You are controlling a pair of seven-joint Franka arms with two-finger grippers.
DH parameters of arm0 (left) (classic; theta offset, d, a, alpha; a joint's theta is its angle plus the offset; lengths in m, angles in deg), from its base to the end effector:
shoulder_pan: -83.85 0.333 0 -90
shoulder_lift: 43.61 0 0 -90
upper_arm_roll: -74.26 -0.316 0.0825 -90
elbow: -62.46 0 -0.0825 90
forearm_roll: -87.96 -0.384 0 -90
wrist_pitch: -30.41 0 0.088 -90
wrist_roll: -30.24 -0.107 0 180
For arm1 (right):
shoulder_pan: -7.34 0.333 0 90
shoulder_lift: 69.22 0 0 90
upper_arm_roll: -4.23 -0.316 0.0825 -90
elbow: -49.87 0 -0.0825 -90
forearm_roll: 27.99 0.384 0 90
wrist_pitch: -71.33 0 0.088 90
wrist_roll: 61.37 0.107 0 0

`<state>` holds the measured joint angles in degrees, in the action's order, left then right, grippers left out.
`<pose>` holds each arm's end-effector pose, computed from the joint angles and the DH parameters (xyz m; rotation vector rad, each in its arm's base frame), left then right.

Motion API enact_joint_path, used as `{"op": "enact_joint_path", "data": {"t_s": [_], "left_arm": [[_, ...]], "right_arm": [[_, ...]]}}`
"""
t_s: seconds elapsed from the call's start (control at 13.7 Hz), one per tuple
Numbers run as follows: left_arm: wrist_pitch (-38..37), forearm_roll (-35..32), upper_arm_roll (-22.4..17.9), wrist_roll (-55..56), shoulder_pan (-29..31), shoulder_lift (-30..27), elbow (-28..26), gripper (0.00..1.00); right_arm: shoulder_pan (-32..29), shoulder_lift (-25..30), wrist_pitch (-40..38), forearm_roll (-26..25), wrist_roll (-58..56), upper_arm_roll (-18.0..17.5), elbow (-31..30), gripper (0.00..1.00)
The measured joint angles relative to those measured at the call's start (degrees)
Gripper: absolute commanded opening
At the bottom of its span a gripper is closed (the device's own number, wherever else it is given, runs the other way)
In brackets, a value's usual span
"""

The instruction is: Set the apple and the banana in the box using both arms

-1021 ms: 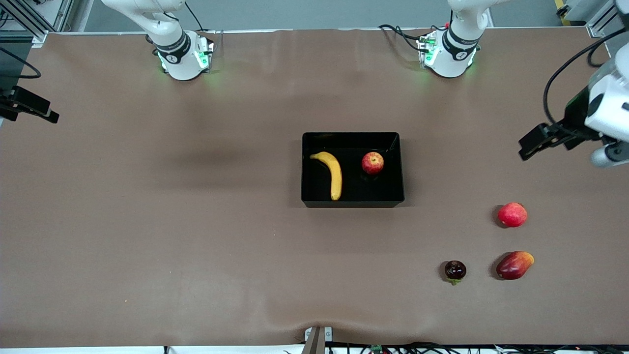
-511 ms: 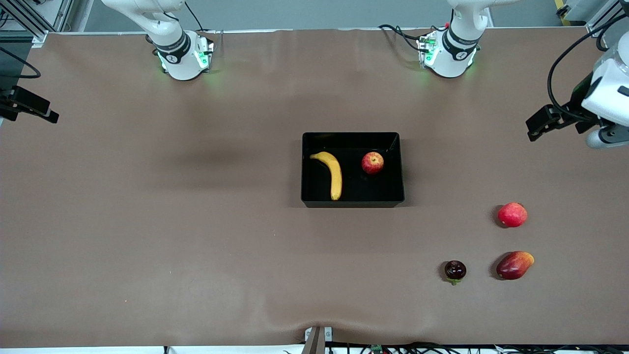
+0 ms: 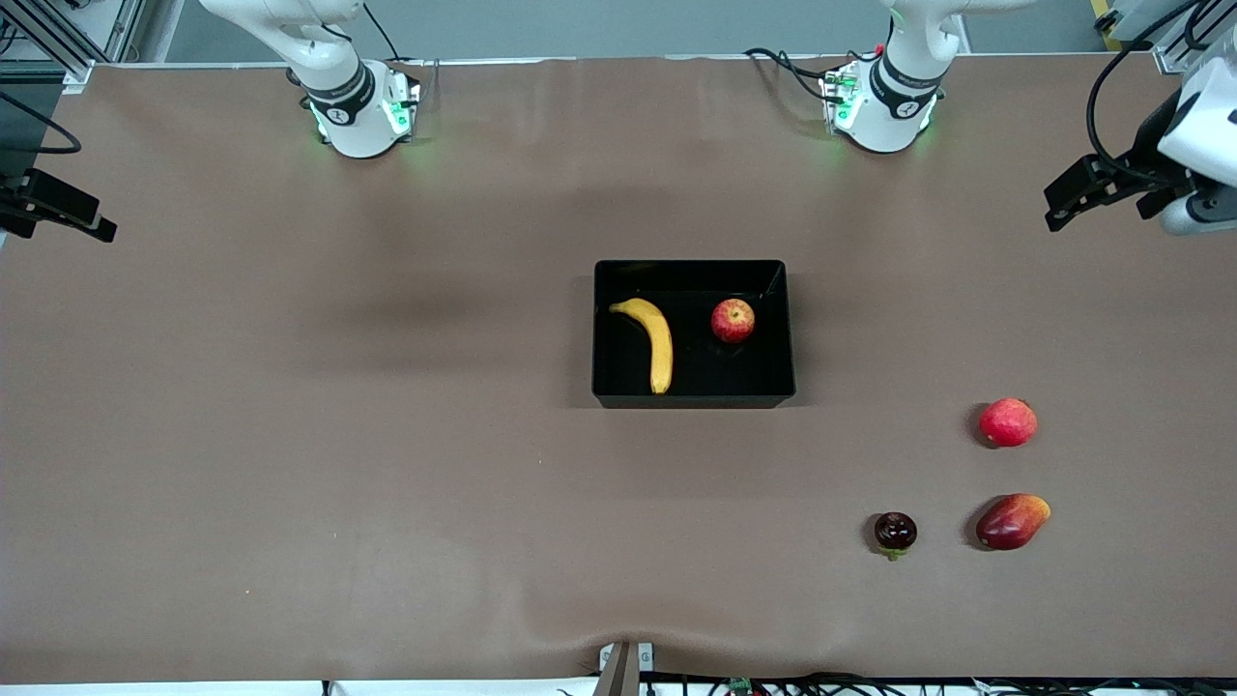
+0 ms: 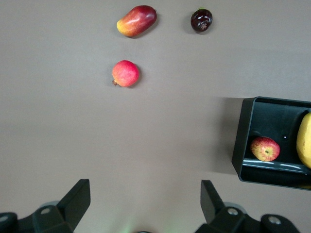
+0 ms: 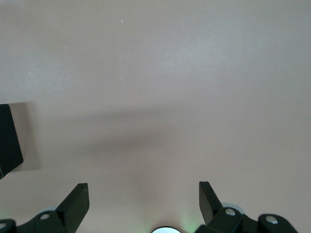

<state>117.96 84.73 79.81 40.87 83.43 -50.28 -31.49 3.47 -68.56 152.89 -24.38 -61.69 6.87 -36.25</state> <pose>0.5111 -0.0504 0.6504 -3.0725 -0.1299 -0.0213 0.5330 -0.0535 0.6501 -3.0690 0.1549 0.0987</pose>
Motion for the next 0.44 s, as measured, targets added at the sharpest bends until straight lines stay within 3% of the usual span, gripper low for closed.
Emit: {"op": "enact_joint_path", "data": {"t_s": [0.44], "left_arm": [[0.1, 1.4, 0.4, -0.4, -1.0, 0.1, 0.0, 1.00]], "right_arm": [[0.0, 0.0, 0.0, 0.0, 0.0, 0.0, 0.1, 1.00]]}}
